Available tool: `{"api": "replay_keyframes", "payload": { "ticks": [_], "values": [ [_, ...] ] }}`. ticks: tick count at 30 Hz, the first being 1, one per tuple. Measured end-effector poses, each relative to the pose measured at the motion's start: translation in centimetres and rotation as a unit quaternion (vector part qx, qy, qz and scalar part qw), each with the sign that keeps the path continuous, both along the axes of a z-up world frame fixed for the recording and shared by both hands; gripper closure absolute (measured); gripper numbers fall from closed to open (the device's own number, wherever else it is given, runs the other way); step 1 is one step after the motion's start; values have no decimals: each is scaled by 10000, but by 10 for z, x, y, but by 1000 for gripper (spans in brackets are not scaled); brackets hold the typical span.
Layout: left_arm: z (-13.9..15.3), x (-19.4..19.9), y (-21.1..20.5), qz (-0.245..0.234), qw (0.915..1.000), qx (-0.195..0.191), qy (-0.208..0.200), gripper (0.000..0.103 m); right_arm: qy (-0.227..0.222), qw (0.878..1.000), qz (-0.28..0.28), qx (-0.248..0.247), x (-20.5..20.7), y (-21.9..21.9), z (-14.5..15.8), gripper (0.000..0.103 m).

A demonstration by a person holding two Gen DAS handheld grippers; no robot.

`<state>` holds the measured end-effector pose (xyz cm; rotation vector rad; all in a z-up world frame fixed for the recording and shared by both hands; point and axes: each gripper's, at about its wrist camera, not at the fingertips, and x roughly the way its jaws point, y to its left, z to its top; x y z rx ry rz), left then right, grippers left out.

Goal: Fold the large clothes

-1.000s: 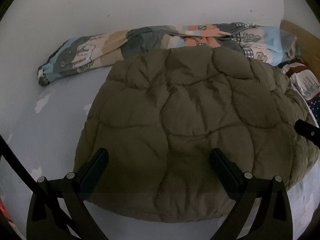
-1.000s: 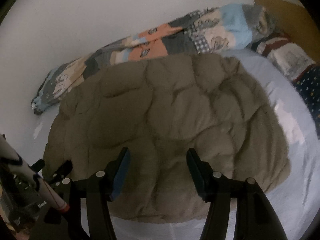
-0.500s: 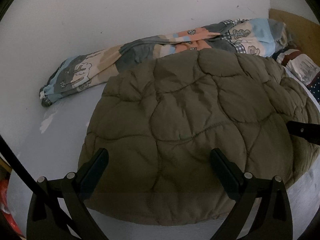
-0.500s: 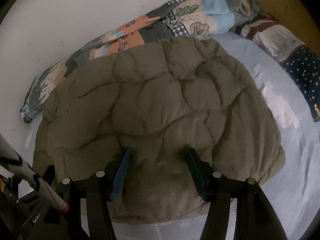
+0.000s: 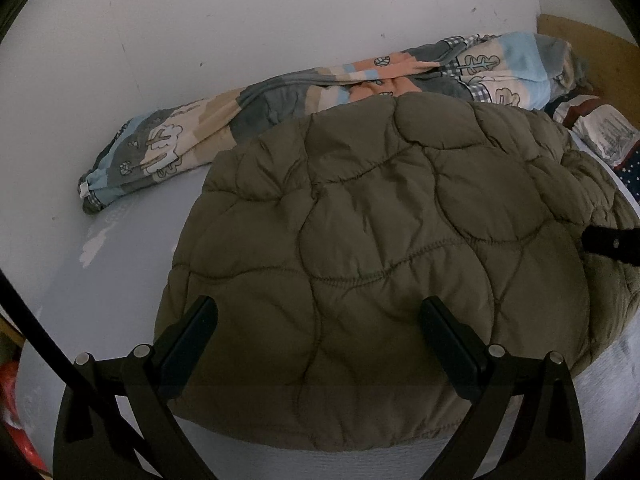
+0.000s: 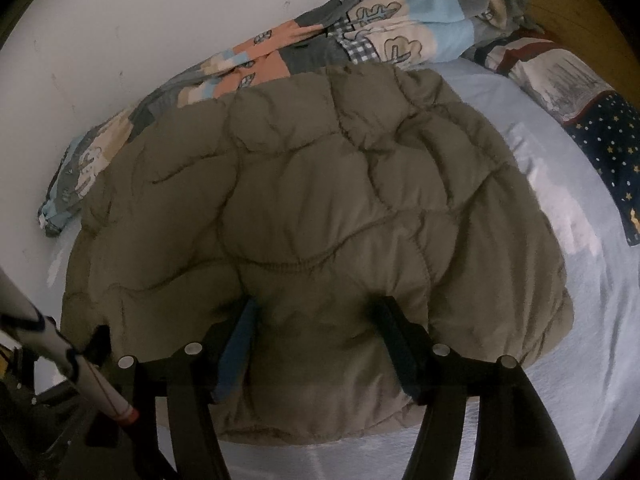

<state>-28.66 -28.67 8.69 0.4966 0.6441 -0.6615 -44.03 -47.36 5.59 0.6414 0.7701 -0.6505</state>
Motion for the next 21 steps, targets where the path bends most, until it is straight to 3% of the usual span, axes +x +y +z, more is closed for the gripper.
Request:
{"api": "replay_keyframes", "payload": {
  "ticks": [5, 10, 14, 17, 21],
  "values": [
    [-1, 0, 0, 1, 10000, 8, 1, 1, -55, 9998, -160, -83, -8, -7, 6, 35],
    [-2, 1, 0, -16, 10000, 40, 89, 1, 17, 9994, -258, 250, -11, -17, -8, 35],
    [6, 18, 12, 79, 9968, -230, 757, 2, -21, 9989, -257, 381, -13, -18, -10, 34],
    [12, 43, 33, 447, 9855, -544, 1547, 2, -237, 9978, -364, 499, -23, -21, -6, 34],
    [15, 82, 75, 998, 9573, -1139, 2462, 2, -466, 9935, -806, 652, -55, -36, 1, 29]
  ]
}}
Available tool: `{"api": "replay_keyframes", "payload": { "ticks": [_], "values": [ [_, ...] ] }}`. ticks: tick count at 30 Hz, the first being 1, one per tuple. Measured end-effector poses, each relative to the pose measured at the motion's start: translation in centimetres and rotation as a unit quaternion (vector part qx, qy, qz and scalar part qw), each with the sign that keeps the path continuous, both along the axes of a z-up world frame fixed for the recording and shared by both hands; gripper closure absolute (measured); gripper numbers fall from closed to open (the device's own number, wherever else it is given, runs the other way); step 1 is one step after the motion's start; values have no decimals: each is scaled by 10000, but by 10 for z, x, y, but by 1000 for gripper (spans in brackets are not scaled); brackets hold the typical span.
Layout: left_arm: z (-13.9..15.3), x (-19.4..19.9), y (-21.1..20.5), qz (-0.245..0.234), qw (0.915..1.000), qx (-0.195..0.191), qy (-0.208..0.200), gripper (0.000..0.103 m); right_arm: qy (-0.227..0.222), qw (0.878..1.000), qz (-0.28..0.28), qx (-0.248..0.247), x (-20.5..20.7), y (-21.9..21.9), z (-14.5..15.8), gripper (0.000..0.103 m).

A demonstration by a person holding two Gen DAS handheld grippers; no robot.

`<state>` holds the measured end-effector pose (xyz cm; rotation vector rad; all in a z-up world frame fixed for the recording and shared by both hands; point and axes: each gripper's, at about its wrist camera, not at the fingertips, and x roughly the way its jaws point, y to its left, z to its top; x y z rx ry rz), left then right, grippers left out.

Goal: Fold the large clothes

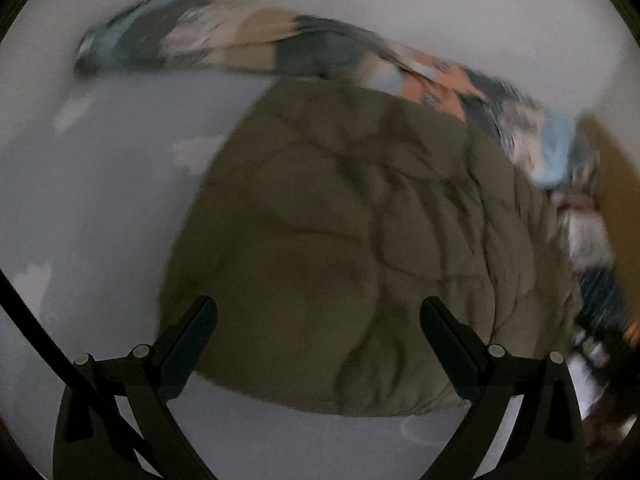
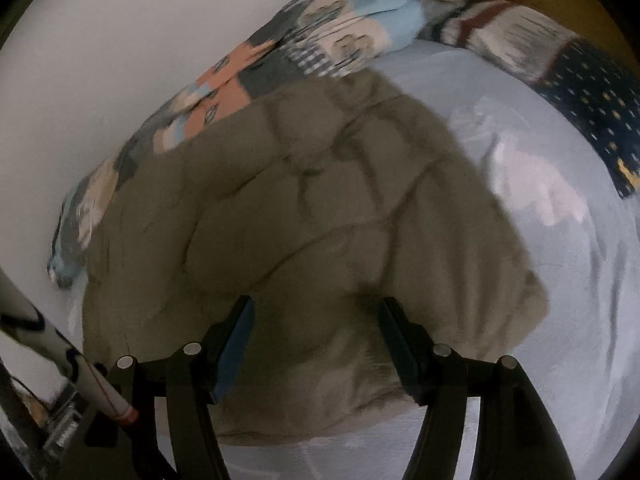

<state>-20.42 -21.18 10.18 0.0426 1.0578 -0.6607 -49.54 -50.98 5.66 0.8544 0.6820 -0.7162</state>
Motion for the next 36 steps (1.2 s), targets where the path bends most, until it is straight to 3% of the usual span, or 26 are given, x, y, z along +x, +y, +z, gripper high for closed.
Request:
{"api": "replay_keyframes", "payload": {
  "ticks": [5, 10, 13, 16, 22, 24, 25, 26, 27, 29, 31, 33, 36],
  "values": [
    [-16, 39, 57, 784, 9900, -506, 1062, 2, -12, 9985, -530, 124, -43, -20, 3, 17],
    [-47, 53, 85, 1179, 9648, -937, 2156, 2, -53, 9920, -1065, 672, -86, -45, -14, 15],
    [-62, 54, 86, 1237, 9503, -1187, 2601, 2, -364, 9822, -1286, 1321, -104, -55, -37, 15],
    [-73, 50, 77, 1209, 9451, -1317, 2734, 2, -870, 9691, -1382, 1848, -113, -59, -58, 15],
    [-76, 51, 57, 1294, 9538, -1323, 2367, 3, -1369, 9594, -1383, 2042, -100, -63, -76, 15],
    [-73, 48, 51, 1305, 9604, -1219, 2138, 15, -1362, 9610, -1419, 1945, -93, -65, -79, 14],
    [-68, 47, 46, 1282, 9663, -1095, 1942, 23, -1360, 9616, -1428, 1907, -89, -64, -78, 17],
    [-60, 45, 40, 1194, 9743, -927, 1673, 28, -1307, 9636, -1435, 1836, -86, -64, -79, 34],
    [-50, 40, 33, 1071, 9825, -730, 1340, 32, -1191, 9681, -1399, 1704, -83, -62, -75, 44],
    [-31, 29, 15, 825, 9943, -296, 602, 42, -886, 9804, -1196, 1289, -71, -59, -61, 57],
    [-14, 15, 2, 604, 9982, -36, -20, 46, -487, 9916, -954, 722, -59, -51, -44, 62],
    [-5, 6, -2, 485, 9984, -6, -301, 49, -45, 9974, -710, 58, -46, -38, -23, 66],
    [10, 1, 0, 354, 9980, -157, -497, 53, 502, 9938, -373, -919, -26, -14, 5, 70]
  ]
}}
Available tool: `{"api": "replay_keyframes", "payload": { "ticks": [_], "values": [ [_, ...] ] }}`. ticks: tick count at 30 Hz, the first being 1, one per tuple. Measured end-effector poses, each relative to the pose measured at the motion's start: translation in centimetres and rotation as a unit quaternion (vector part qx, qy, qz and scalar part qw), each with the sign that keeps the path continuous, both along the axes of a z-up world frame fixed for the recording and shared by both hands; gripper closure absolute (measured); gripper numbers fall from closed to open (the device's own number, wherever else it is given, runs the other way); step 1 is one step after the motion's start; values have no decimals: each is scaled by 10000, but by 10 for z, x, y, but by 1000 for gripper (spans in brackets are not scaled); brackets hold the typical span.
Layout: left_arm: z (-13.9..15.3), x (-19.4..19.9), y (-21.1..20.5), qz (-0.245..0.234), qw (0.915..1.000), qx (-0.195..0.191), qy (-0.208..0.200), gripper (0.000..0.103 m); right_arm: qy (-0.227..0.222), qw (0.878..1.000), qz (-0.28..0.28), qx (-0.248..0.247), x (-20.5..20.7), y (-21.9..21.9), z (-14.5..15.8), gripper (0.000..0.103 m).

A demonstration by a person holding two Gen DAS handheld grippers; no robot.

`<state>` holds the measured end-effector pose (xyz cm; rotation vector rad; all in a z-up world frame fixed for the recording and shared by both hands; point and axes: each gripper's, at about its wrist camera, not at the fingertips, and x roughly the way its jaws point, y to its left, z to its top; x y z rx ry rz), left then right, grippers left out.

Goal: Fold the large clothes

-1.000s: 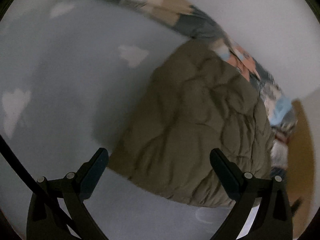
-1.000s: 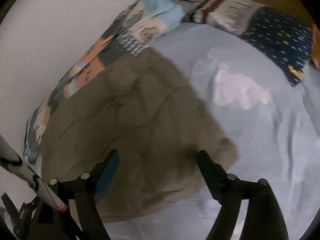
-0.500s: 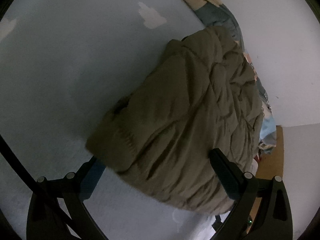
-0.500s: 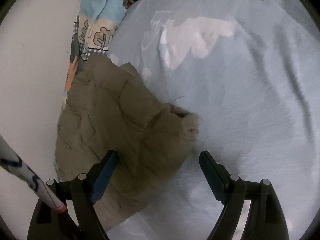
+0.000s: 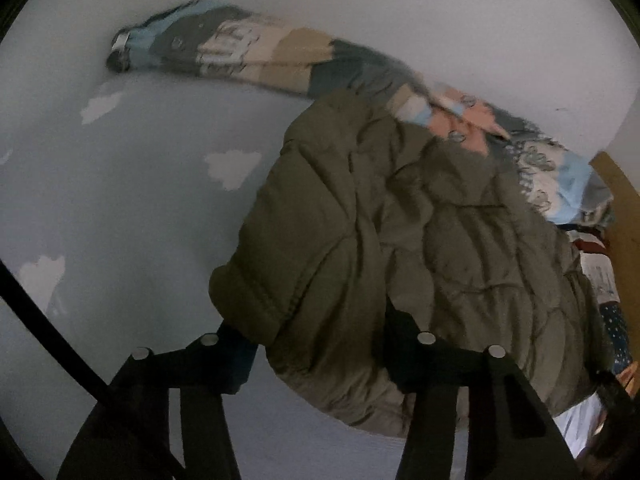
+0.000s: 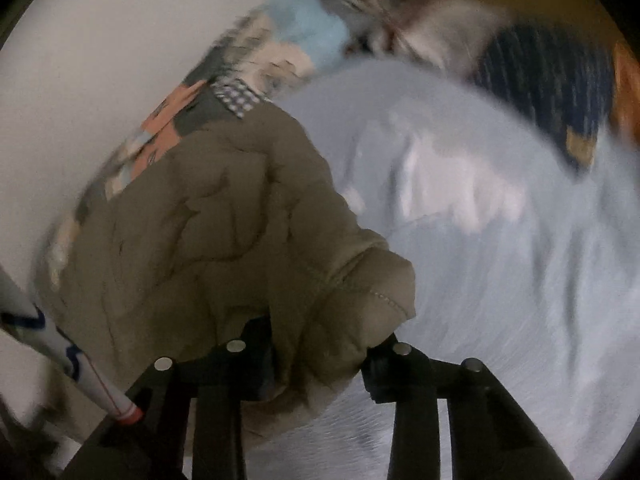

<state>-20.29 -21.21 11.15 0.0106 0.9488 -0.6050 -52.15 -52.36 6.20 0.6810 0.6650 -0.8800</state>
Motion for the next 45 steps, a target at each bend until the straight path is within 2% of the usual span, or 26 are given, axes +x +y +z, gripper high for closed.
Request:
{"api": "replay_keyframes", "payload": {
  "ticks": [3, 9, 16, 22, 27, 28, 30, 31, 34, 36, 37, 38, 39, 40, 42, 44, 45],
  "values": [
    [12, -4, 18, -83, 9997, -151, -152, 54, 150, 9981, 230, -552, 5, 19, 23, 72],
    [39, -17, 34, -154, 9991, -316, -220, 55, 78, 9929, 533, -1065, 8, 43, 58, 74],
    [66, -45, 78, -208, 9979, -573, -195, 55, -191, 9905, 799, -1100, -22, 78, 90, 74],
    [57, -90, 126, -299, 9986, -435, -71, 55, -452, 9910, 891, -890, -68, 115, 105, 74],
    [21, -117, 166, -319, 9983, -311, 370, 52, -620, 9942, 794, -387, -123, 127, 84, 74],
    [11, -119, 172, -289, 9979, -275, 519, 50, -628, 9947, 757, -292, -132, 129, 78, 74],
    [-11, -117, 184, -158, 9938, -279, 1067, 45, -570, 9962, 654, -96, -145, 130, 64, 73],
    [-19, -114, 189, -98, 9905, -347, 1329, 43, -531, 9969, 570, 110, -150, 129, 52, 72],
    [-38, -98, 216, 168, 9737, -792, 2131, 37, -525, 9928, 352, 1015, -163, 110, 10, 62],
    [-44, -92, 233, 301, 9619, -1164, 2456, 36, -791, 9796, 127, 1846, -180, 88, -12, 47],
    [-47, -90, 242, 399, 9565, -1318, 2573, 36, -1007, 9725, -24, 2098, -190, 75, -16, 43],
    [-46, -90, 250, 567, 9554, -1379, 2548, 36, -1241, 9643, -233, 2326, -205, 58, -20, 34],
    [-41, -90, 256, 746, 9593, -1331, 2377, 36, -1454, 9566, -457, 2485, -222, 40, -22, 28],
    [-33, -90, 264, 931, 9655, -1238, 2095, 36, -1579, 9522, -669, 2528, -240, 23, -22, 28],
    [-17, -90, 269, 1045, 9721, -1255, 1684, 36, -1575, 9558, -1032, 2260, -267, 13, -16, 27],
    [6, -99, 259, 1024, 9852, -1002, 941, 36, -1586, 9642, -1047, 1848, -278, 16, -2, 27],
    [17, -107, 248, 874, 9910, -830, 584, 36, -1545, 9726, -928, 1468, -277, 20, 13, 30]
  ]
}}
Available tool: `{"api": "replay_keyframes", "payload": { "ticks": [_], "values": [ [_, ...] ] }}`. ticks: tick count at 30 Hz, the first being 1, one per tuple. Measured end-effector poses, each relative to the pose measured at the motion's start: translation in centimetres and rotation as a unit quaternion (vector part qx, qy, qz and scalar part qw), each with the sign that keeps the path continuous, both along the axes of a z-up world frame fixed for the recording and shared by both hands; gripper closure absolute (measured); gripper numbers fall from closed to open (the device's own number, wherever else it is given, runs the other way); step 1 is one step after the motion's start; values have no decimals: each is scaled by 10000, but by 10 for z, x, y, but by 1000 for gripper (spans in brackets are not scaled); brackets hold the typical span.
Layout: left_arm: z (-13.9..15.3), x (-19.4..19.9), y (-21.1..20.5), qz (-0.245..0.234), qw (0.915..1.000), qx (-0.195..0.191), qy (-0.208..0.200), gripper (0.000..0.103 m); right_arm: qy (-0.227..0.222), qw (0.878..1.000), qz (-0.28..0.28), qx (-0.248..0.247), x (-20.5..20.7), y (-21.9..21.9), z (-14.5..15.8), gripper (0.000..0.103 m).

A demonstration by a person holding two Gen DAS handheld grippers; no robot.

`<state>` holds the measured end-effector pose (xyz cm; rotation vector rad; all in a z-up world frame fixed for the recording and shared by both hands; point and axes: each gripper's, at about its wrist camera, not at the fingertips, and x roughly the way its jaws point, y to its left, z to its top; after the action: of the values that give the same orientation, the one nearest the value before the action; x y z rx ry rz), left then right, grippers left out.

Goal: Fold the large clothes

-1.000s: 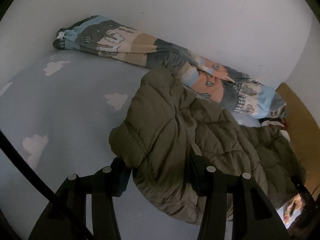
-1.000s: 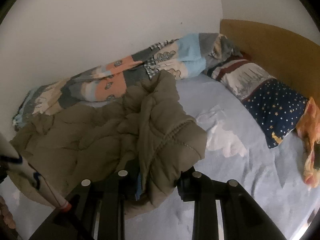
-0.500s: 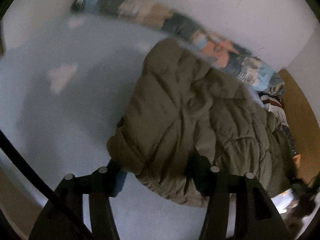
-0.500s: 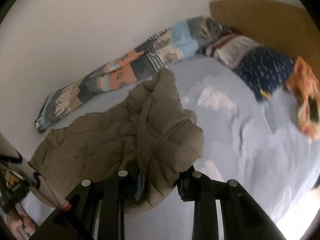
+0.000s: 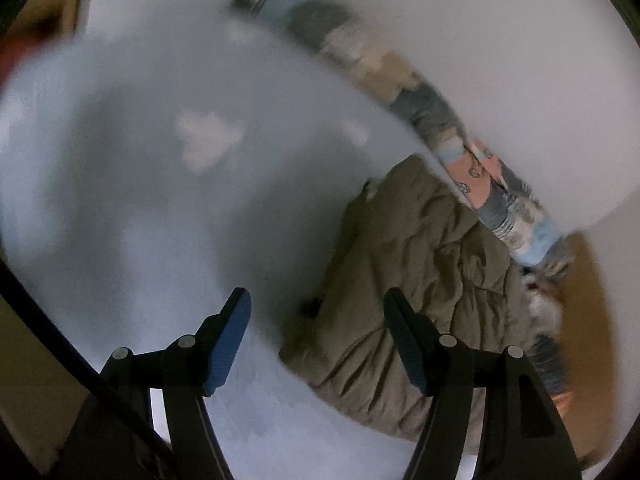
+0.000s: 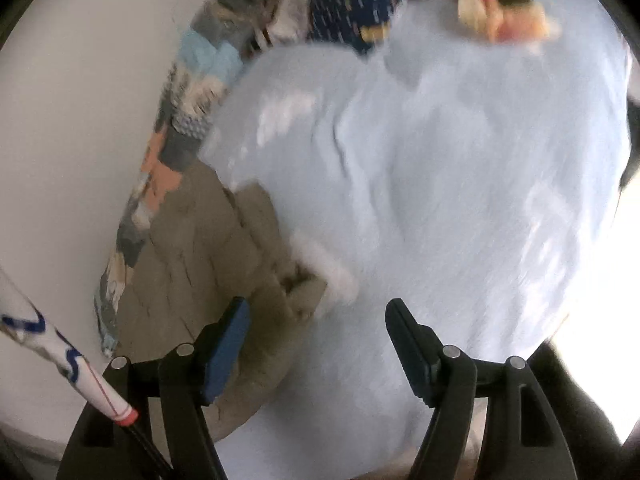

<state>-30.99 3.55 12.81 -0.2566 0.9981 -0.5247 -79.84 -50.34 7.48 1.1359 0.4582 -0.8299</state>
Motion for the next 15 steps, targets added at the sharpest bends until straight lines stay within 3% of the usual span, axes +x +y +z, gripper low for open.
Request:
{"api": "replay_keyframes", "payload": {
  "ticks": [3, 5, 8, 10, 13, 15],
  "values": [
    [20, -34, -52, -773, 9918, 499, -885, 35, 417, 9915, 544, -1101, 29, 26, 36, 34],
    [23, -67, -91, -1402, 9762, 797, -1454, 34, 550, 9808, 1065, -1538, 57, 49, 47, 42],
    [17, -113, -148, -2207, 9448, 1197, -2104, 33, 846, 9618, 1810, -1872, 105, 83, 46, 51],
    [2, -131, -181, -2526, 9285, 1502, -2269, 33, 1063, 9508, 2123, -1991, 136, 98, 39, 52],
    [-19, -133, -209, -2648, 9223, 1809, -2158, 33, 1398, 9390, 2375, -2057, 173, 107, 22, 52],
    [-31, -128, -218, -2617, 9225, 1991, -2020, 26, 1616, 9325, 2501, -2045, 190, 108, 7, 52]
  ]
}}
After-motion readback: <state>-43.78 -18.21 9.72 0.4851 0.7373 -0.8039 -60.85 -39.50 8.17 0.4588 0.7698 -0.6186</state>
